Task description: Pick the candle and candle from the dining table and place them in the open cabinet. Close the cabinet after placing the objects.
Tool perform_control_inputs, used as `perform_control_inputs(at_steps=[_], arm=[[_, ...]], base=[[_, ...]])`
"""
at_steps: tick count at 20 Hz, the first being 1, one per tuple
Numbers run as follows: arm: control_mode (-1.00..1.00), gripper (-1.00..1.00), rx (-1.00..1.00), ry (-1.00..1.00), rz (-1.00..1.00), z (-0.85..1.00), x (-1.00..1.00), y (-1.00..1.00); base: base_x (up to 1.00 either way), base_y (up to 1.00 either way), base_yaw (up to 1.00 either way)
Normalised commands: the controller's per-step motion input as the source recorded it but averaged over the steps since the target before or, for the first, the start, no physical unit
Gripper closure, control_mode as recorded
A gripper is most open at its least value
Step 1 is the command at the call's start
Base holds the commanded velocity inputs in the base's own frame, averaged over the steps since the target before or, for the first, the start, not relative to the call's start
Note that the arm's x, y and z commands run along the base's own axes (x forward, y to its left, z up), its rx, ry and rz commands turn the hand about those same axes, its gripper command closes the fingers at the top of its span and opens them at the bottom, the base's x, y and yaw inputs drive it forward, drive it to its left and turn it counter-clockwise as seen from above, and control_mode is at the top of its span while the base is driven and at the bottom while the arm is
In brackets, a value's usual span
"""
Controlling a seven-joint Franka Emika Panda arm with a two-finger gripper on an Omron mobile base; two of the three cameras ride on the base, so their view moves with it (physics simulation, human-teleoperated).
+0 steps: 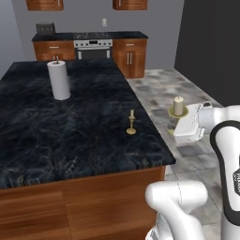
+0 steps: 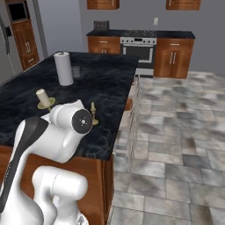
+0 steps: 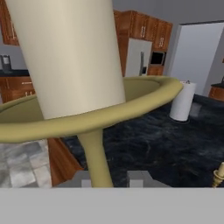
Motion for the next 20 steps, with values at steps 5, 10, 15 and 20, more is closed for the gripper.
perform_control_inputs(at_steps=[5,10,15,20], arm=[[1.00,1.00,0.00,0.00,0.00,0.00,0.00,0.00],[1.00,1.00,0.00,0.00,0.00,0.00,0.00,0.00],[1.00,1.00,0.00,0.00,0.00,0.00,0.00,0.00],[1.00,1.00,0.00,0.00,0.00,0.00,0.00,0.00]], base=[[-0.29,0.00,0.00],[-0.23,0.00,-0.15],[-0.23,0.00,-0.25],[-0.14,0.00,-0.24]])
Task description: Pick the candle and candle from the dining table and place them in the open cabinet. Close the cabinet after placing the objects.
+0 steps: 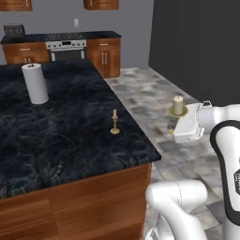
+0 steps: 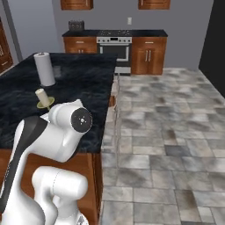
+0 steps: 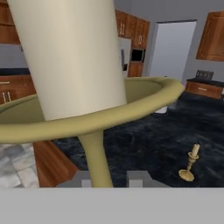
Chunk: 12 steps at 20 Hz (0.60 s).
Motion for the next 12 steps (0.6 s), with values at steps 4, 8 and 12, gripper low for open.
perform_control_inputs(at_steps=[4,8,12], arm=[[1.00,1.00,0.00,0.00,0.00,0.00,0.00,0.00],[1.00,1.00,0.00,0.00,0.00,0.00,0.00,0.00],[1.00,1.00,0.00,0.00,0.00,0.00,0.00,0.00]], base=[[-0.27,0.00,-0.21],[-0.18,0.00,-0.23],[-0.12,0.00,-0.32]])
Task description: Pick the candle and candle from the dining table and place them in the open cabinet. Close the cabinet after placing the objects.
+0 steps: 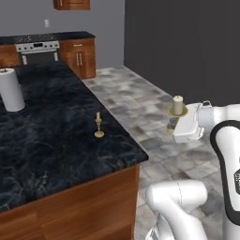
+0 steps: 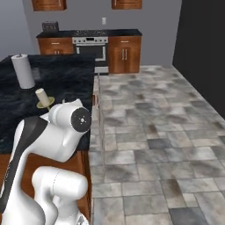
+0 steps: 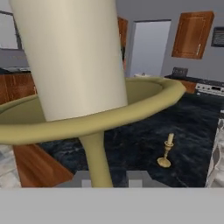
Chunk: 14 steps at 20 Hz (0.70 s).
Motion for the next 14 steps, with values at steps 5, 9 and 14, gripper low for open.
perform_control_inputs(at_steps=[5,9,14], arm=[[1.00,1.00,0.00,0.00,0.00,0.00,0.00,0.00],[1.00,1.00,0.00,0.00,0.00,0.00,0.00,0.00],[1.00,1.00,0.00,0.00,0.00,0.00,0.00,0.00]], base=[[-0.19,0.00,-0.39],[-0.14,0.00,-0.43],[-0.10,0.00,-0.45]])
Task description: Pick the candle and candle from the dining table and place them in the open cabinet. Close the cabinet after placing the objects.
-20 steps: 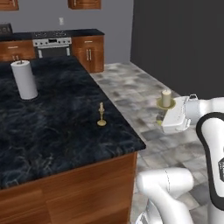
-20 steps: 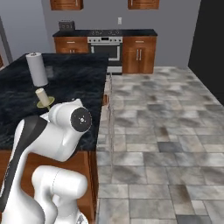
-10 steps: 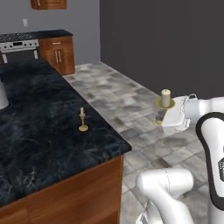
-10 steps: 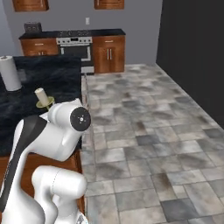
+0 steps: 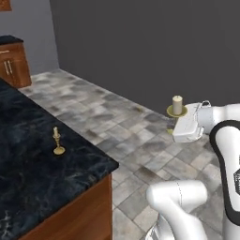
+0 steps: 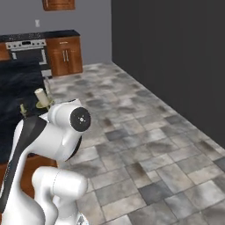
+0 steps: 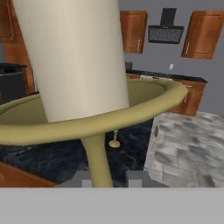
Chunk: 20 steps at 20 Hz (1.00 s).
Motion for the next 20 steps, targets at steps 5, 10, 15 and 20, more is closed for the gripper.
perform_control_inputs(at_steps=[5,10,15,20], arm=[[1.00,1.00,0.00,0.00,0.00,0.00,0.00,0.00],[1.00,1.00,0.00,0.00,0.00,0.00,0.00,0.00],[1.00,1.00,0.00,0.00,0.00,0.00,0.00,0.00],[1.00,1.00,0.00,0.00,0.00,0.00,0.00,0.00]], base=[[-0.05,0.00,-0.51],[-0.05,0.00,-0.48],[-0.01,0.00,-0.48],[0.00,0.00,-0.49]])
